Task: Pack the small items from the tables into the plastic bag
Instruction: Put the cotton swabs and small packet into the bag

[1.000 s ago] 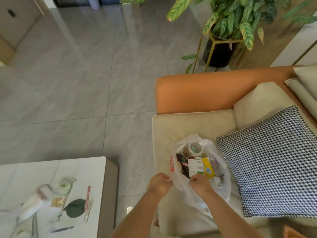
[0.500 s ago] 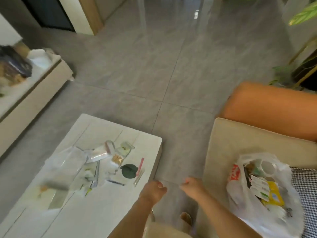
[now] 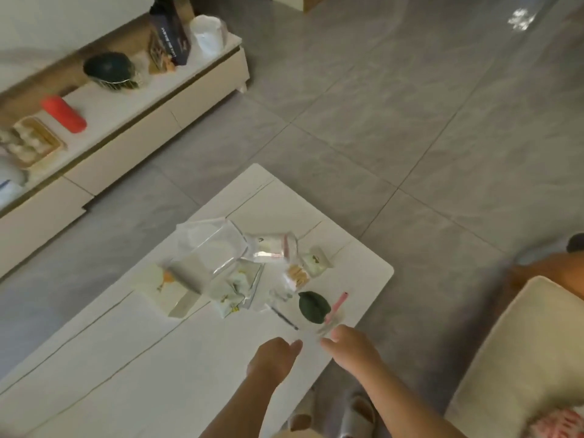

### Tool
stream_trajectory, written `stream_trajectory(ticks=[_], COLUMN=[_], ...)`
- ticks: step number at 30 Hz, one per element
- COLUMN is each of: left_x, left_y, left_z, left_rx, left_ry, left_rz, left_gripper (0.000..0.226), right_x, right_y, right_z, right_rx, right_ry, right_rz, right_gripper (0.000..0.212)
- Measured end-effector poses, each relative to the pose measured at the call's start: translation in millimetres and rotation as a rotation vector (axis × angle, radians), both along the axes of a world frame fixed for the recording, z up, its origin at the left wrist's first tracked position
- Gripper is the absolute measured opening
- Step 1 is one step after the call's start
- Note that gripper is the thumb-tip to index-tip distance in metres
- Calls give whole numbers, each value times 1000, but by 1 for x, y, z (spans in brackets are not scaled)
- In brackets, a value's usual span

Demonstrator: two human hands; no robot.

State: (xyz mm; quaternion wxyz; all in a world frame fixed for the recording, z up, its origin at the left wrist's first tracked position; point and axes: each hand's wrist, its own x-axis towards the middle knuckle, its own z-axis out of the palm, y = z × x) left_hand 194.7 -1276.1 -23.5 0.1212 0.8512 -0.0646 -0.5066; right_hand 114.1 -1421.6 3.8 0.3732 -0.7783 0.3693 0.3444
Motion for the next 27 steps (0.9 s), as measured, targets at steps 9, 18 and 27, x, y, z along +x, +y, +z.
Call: stream_trajectory(ticks=[9, 18, 27], left_x=[71, 125, 172], left_y=[-10, -12, -18], left_z=[-77, -158, -216], left_rx=[-5, 18, 91], left_ry=[-20, -241, -424], left_rz=[143, 203, 73], left_gripper=[48, 50, 57], right_x=[76, 135, 173], right_y=[-27, -37, -25], right_z=[-82, -180, -254], right_rx=[-71, -302, -394], right_ry=[5, -135, -232], right_rz=[106, 376, 630], right_gripper=[48, 54, 64])
